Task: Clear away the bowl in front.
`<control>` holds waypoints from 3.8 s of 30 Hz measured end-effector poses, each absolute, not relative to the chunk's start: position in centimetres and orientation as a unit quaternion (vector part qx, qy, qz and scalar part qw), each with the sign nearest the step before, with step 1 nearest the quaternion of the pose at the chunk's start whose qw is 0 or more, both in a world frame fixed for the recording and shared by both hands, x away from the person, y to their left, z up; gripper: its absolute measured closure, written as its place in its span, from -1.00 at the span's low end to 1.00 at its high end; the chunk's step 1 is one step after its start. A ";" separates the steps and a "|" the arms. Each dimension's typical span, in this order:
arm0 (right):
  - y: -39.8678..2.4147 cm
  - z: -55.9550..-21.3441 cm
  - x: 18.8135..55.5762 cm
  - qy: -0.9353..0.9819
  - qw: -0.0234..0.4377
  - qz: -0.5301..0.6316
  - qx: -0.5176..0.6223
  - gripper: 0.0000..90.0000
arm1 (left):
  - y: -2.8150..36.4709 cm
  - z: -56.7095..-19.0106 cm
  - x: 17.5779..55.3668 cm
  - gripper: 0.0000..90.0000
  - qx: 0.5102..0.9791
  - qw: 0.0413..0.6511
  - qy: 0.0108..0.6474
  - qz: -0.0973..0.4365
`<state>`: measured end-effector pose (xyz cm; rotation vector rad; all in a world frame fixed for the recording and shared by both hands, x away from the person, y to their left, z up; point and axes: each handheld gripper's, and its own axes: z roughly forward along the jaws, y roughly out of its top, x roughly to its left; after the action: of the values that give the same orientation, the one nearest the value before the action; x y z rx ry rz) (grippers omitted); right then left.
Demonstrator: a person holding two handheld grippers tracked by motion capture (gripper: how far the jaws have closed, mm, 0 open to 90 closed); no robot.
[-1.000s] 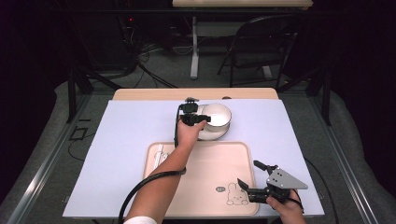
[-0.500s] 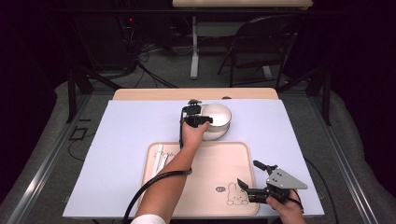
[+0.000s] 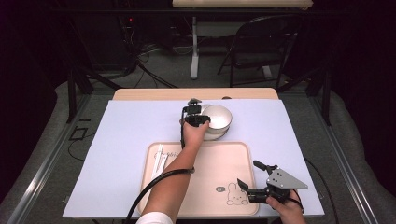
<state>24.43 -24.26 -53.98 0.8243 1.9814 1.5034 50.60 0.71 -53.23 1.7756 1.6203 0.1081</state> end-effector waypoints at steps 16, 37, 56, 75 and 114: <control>-24.3 -54.0 24.4 0.731 0.257 0.554 0.305 -0.69 | 1.1 -53.1 50.7 0.78 0.672 0.368 0.642 0.029; -24.3 -54.0 24.4 0.730 0.258 0.554 0.305 -0.69 | 2.0 -50.8 49.3 0.78 0.692 0.376 0.614 0.054; -24.4 -54.0 24.4 0.730 0.260 0.553 0.306 -0.69 | 4.0 -48.0 46.1 0.77 0.717 0.403 0.568 0.030; -24.3 -54.0 24.5 0.732 0.260 0.551 0.304 -0.69 | 3.8 -48.5 42.2 0.77 0.747 0.404 0.529 0.003; -24.2 -54.0 24.4 0.733 0.264 0.551 0.301 -0.69 | -2.9 -52.2 41.6 0.75 0.766 0.378 0.517 -0.053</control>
<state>24.43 -24.20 -53.97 0.8139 1.9806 1.4893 41.64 -2.90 -52.19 1.9593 1.3219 -0.1350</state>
